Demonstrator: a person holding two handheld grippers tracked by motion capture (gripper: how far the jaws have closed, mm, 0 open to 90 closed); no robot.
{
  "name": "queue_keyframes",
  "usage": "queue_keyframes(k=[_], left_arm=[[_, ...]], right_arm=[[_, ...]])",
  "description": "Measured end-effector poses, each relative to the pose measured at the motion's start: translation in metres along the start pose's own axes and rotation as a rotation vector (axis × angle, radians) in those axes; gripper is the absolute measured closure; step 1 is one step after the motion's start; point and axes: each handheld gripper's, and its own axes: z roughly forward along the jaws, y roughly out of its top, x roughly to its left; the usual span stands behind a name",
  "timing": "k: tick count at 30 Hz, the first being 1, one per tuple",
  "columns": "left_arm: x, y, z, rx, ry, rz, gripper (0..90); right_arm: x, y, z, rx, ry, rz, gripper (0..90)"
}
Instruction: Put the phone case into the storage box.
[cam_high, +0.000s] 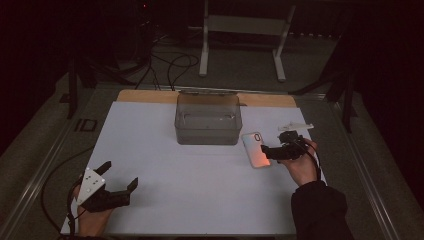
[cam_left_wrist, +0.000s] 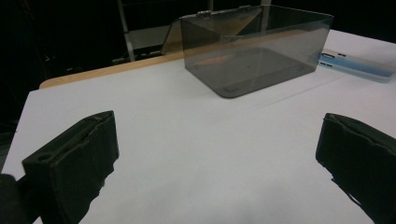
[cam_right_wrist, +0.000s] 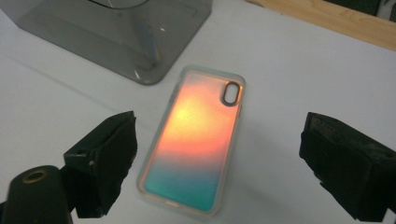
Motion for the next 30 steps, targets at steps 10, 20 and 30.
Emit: queue_keyframes(k=[10, 20, 30], left_arm=[[0.0, 0.0, 0.0, 0.002, 0.0, 0.002, 0.1], [0.0, 0.0, 0.001, 0.005, -0.003, 0.003, 0.1], [0.0, 0.0, 0.001, 0.007, -0.003, 0.003, 0.1]], right_arm=[[-0.005, -0.001, 0.012, 0.055, 0.002, 0.014, 11.0], [-0.006, -0.001, 0.022, 0.088, 0.0, 0.013, 11.3], [-0.009, -0.003, 0.032, 0.13, -0.004, 0.018, 11.7]])
